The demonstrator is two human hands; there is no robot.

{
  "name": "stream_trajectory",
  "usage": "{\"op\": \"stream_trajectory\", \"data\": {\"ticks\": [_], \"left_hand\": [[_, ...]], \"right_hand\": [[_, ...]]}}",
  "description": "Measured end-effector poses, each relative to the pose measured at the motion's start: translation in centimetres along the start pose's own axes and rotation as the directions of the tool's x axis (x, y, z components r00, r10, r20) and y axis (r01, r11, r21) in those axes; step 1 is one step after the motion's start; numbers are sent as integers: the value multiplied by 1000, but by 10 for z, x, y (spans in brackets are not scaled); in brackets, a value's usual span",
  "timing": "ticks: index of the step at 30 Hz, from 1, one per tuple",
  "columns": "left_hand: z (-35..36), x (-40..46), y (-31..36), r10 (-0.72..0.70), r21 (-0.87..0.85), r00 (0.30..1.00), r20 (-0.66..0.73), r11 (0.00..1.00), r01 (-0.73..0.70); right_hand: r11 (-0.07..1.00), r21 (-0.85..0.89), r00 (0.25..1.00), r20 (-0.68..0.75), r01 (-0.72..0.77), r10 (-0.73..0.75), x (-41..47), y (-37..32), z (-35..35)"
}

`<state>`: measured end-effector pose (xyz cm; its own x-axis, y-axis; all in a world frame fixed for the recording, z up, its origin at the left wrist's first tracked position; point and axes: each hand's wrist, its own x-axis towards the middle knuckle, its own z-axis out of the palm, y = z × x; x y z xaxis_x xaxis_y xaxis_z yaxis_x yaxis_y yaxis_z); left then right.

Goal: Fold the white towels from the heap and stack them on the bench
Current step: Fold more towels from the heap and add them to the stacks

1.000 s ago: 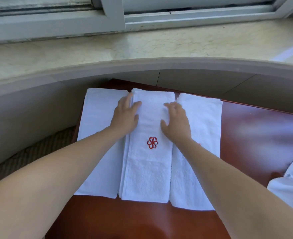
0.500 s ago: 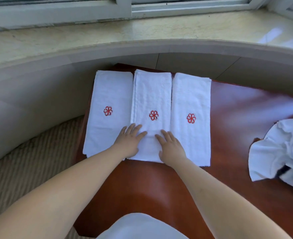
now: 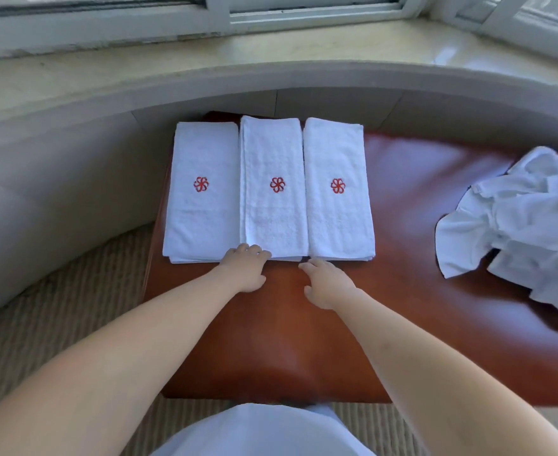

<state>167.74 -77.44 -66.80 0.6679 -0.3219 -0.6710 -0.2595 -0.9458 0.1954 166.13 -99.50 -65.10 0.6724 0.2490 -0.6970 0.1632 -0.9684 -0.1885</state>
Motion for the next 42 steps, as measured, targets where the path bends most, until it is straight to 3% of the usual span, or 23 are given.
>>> {"op": "stream_trajectory", "data": {"ticks": [9,20,28,33,42], "left_hand": [[-37,-37,98,56,15,985,-165,998,-55],[-33,-78,346,192,96,936,-294,981,-171],[-49,-89,511,331,227,889,-316,936,-268],[-60,-80,589,421,277,854,-306,898,-343],[-63,-12,678,500,264,830,-247,859,-438]], "right_hand": [[1000,16,978,-205,-24,27,-92,48,-30],[984,141,908,-389,-106,153,-268,231,23],[943,282,815,-497,-175,299,-379,345,38],[904,368,763,-513,-219,394,-421,401,47],[857,422,746,-458,-295,483,-436,500,51]]}}
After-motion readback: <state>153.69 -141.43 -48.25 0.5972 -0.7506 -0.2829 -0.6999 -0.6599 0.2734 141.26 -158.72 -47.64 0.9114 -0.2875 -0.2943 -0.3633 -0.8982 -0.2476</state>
